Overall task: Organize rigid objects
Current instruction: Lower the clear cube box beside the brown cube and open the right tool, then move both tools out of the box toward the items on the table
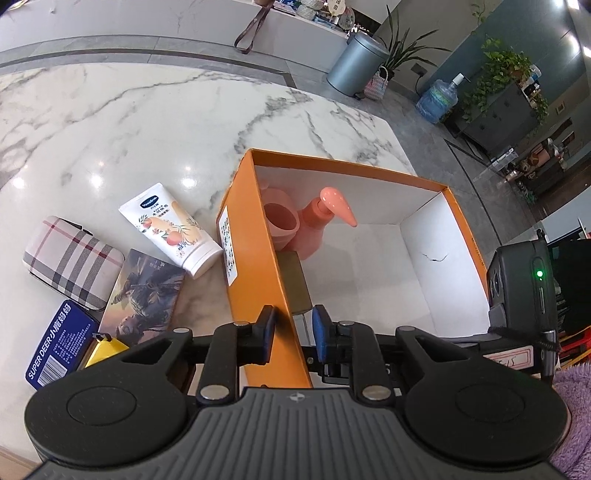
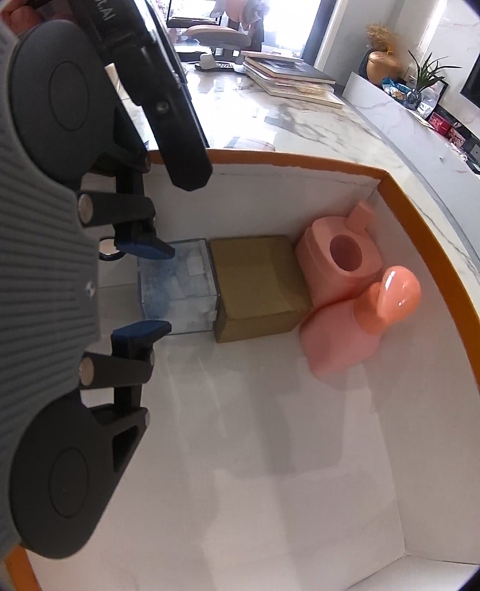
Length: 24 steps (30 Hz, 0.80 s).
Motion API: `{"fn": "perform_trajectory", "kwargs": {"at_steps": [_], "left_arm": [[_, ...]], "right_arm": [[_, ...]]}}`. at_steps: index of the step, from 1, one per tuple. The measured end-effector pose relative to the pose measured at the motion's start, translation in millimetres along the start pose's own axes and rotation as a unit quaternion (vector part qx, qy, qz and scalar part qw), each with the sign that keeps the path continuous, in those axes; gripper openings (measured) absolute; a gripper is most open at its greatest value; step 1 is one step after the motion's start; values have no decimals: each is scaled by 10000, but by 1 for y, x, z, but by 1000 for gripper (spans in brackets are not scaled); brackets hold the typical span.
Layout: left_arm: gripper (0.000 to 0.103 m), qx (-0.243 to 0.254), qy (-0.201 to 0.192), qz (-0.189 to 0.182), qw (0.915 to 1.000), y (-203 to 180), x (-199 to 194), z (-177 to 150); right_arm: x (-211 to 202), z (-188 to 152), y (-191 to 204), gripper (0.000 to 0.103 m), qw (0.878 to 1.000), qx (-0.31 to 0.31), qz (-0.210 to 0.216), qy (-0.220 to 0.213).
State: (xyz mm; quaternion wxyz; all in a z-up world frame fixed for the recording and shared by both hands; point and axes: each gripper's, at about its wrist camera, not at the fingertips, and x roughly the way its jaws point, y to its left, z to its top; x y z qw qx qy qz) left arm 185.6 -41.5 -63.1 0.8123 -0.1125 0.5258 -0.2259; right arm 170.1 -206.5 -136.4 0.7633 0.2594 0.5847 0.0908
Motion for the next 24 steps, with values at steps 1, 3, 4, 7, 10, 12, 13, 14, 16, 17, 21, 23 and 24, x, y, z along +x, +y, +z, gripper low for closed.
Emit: {"fn": "perform_trajectory", "kwargs": {"at_steps": [1,3,4,7,10,12,13,14,16,17,21,23,24], "left_arm": [[24,29,-19,10,10000,-1,-2,0],[24,67,-84,59,9999,-2,-7,-2],[24,72,-122,77,9999,-1,-10,-2],[24,84,-303,193,9993,2,-27,-4],[24,6,-542,359,9979,13,-50,-5],[24,-94,-707,531,9960,24,-66,-8],[24,-149,-770,627,9949,29,-73,-8],[24,-205,-839,715,9937,35,-80,-10],[24,-311,-911,843,9918,47,-91,-13],[24,-353,-935,895,9910,54,-96,-16],[24,-354,-853,1027,9904,73,-107,-27],[24,-282,-760,1052,9911,82,-109,-33],[24,-237,-718,1060,9915,87,-109,-36]], "right_arm": [[-1,0,1,38,10000,-30,-14,-10],[-5,-2,5,38,9998,-146,-98,-78],[-9,-2,8,38,9996,-197,-122,-131],[-21,-5,15,41,9987,-340,-202,-326],[-37,-9,23,44,9959,-494,-340,-678],[-49,-12,32,44,9921,-650,-358,-1010],[-56,-16,37,44,9894,-720,-349,-1211],[-62,-20,43,44,9863,-793,-309,-1414],[-71,-23,54,44,9799,-948,-210,-1740],[-73,-26,61,45,9770,-1049,-144,-1852],[-71,-37,93,45,9688,-1560,103,-1923],[-63,-43,110,45,9664,-1779,201,-1847],[-57,-46,115,44,9663,-1845,216,-1783]]}}
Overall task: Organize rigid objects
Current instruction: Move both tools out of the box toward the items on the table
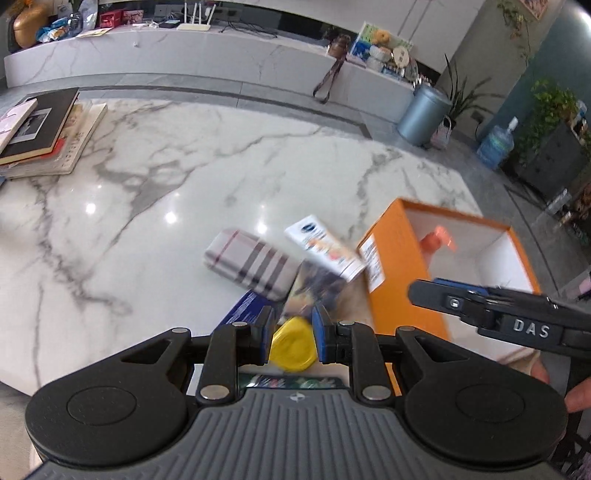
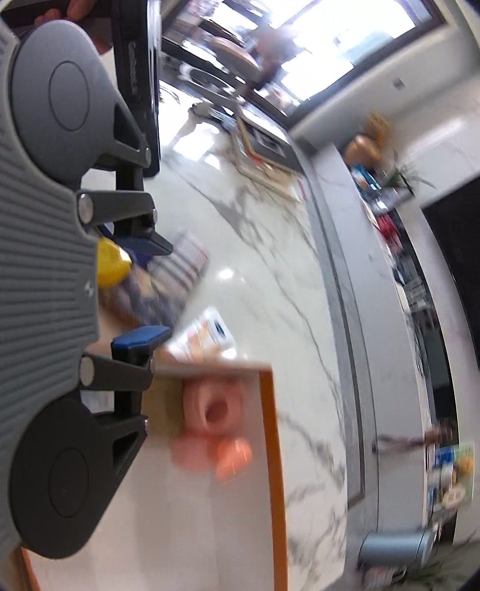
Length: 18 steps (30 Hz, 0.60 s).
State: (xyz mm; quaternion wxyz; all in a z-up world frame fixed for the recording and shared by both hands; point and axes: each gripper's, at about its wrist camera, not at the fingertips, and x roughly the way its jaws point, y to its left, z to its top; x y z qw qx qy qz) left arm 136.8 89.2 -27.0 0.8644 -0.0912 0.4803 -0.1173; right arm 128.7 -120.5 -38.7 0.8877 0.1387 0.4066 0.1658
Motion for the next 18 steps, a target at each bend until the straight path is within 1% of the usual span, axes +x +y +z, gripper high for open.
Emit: {"fn": "perform_trajectory", "kwargs": {"at_steps": [3,6,9,10,11,12,14,15,16,18], "left_arm": [[24,76,66,26,9999,13,4,-5],[25,222,99,-42,9997,23,12,-3],[30,296,168,-18,9994,32,25,4],[33,268,222,-6,9994,35,30,7],[39,177,275,-8,9995,39,37,10],[42,33,315,-38,9995,44,43,13],[54,-340,392,-153,9985,52,56,19],[56,-505,417,-187,9977,56,62,21],[57,-638,449,-195,9968,59,68,23],[59,-923,474,-175,9944,66,80,26]], "right_arm": [[23,-8,17,44,9996,-85,11,281],[47,-15,25,44,9984,9,-78,564],[66,-17,32,44,9968,26,-350,713],[73,-16,35,44,9963,8,-437,740],[79,-14,37,44,9955,-6,-536,777],[85,-13,40,44,9947,-22,-633,810],[99,-10,44,47,9925,-85,-842,882],[105,-8,46,50,9911,-106,-960,921],[112,-6,47,50,9892,-122,-1100,963],[120,-2,46,48,9876,-163,-1221,968]]}}
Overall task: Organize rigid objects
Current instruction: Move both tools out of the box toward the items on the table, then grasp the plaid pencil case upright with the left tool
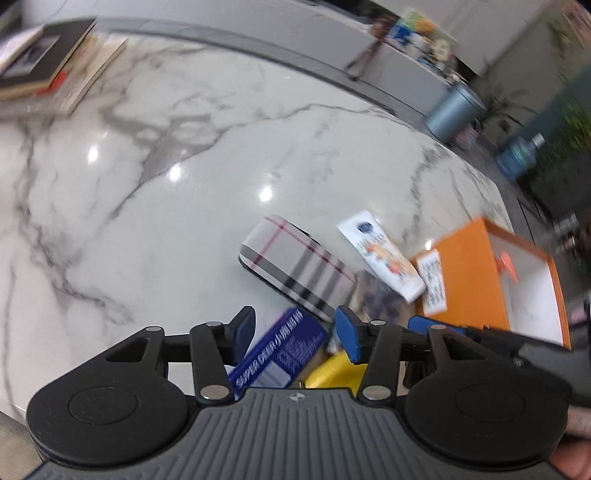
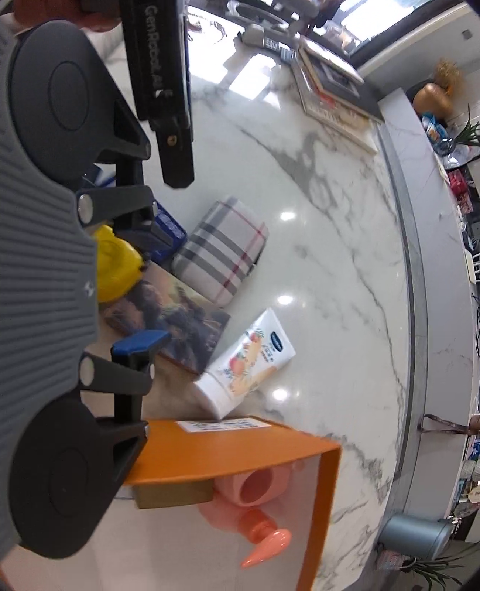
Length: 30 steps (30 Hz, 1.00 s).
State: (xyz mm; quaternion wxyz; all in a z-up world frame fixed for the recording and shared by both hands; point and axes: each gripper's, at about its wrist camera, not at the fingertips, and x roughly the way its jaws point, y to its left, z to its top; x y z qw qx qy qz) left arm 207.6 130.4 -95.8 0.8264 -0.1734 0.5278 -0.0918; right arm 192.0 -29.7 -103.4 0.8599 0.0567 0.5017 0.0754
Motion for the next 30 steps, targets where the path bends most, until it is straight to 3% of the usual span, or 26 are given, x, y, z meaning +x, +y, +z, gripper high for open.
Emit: {"fn": "perform_trajectory", "kwargs": {"at_steps": [4,10,14,18,25,30], "left_arm": [[61,-444,69,-53,9990,13,19,9],[63,-1040,200,0,9944,28,42,16],[63,-1075,346,51,9936,25,55,16],[48,-940,347,-39,9950,19,63,19],[36,-819,231,-199,9962,13,65,27],[36,-669,3,-511,9964,5,49,35]], "right_arm": [[18,16,9,44,9990,-445,-61,-68],[50,39,15,21,9955,-904,-274,94],[66,49,17,16,9900,-1270,-569,225],[75,54,12,8,9880,-1377,-581,397],[83,54,4,7,9897,-1305,-339,479],[83,52,4,5,9911,-1221,-98,515]]}}
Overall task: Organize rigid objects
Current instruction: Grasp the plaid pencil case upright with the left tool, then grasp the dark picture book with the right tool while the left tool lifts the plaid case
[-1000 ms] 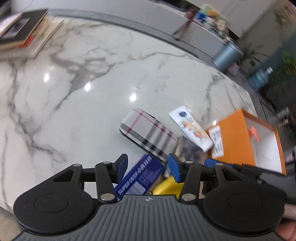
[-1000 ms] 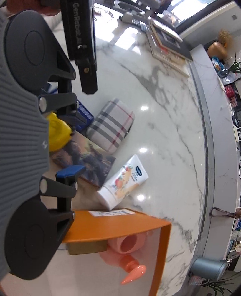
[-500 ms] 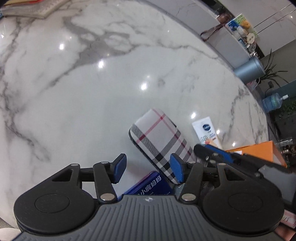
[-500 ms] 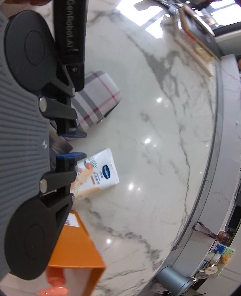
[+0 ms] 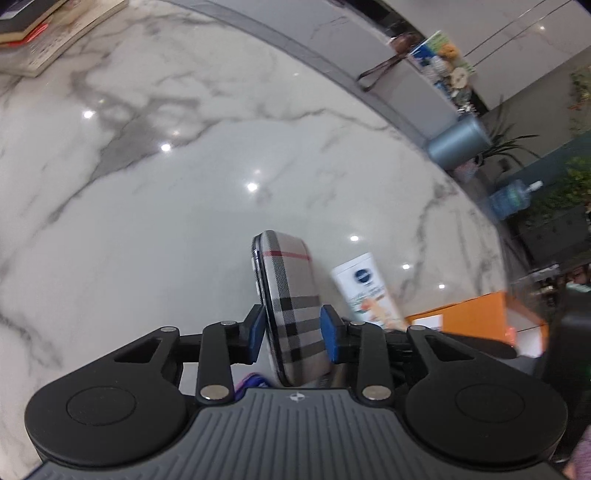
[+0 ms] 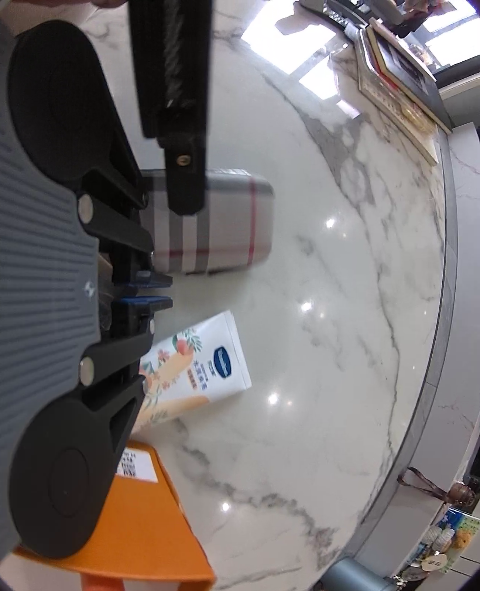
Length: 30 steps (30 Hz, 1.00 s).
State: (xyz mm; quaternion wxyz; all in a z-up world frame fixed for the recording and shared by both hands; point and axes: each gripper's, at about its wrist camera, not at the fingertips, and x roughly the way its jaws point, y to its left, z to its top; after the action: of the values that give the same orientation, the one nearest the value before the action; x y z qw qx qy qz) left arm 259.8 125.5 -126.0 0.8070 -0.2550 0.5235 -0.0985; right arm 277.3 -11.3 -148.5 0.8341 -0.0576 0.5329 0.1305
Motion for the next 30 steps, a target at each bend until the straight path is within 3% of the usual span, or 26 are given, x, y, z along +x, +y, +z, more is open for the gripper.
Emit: {"fn": "perform_trajectory", "kwargs": {"at_steps": [5,9,13,21,23,27,30], "left_arm": [[36,110,40,-25,9999,-8,1,10],[36,-477,163,-372,9980,1,5,24],[36,-371,154,-298,9987,-7,9,27],[36,-1088,326,-812,9902,4,13,30],[30,-868,336,-747,9929,-3,12,28],[29,-673,334,-584,9955,-11,16,27],[29,-750,355,-744,9938,-13,19,28]], "right_arm": [[1,-1,-4,3,9998,112,132,-46],[2,-1,-7,2,9997,126,176,-81],[2,-1,-11,1,9993,250,261,-78],[1,-1,-14,1,9994,310,154,-62],[-1,-2,-15,1,9992,371,144,-71],[-13,0,-16,1,9987,458,154,-144],[-20,0,-18,1,9982,516,237,-214]]}}
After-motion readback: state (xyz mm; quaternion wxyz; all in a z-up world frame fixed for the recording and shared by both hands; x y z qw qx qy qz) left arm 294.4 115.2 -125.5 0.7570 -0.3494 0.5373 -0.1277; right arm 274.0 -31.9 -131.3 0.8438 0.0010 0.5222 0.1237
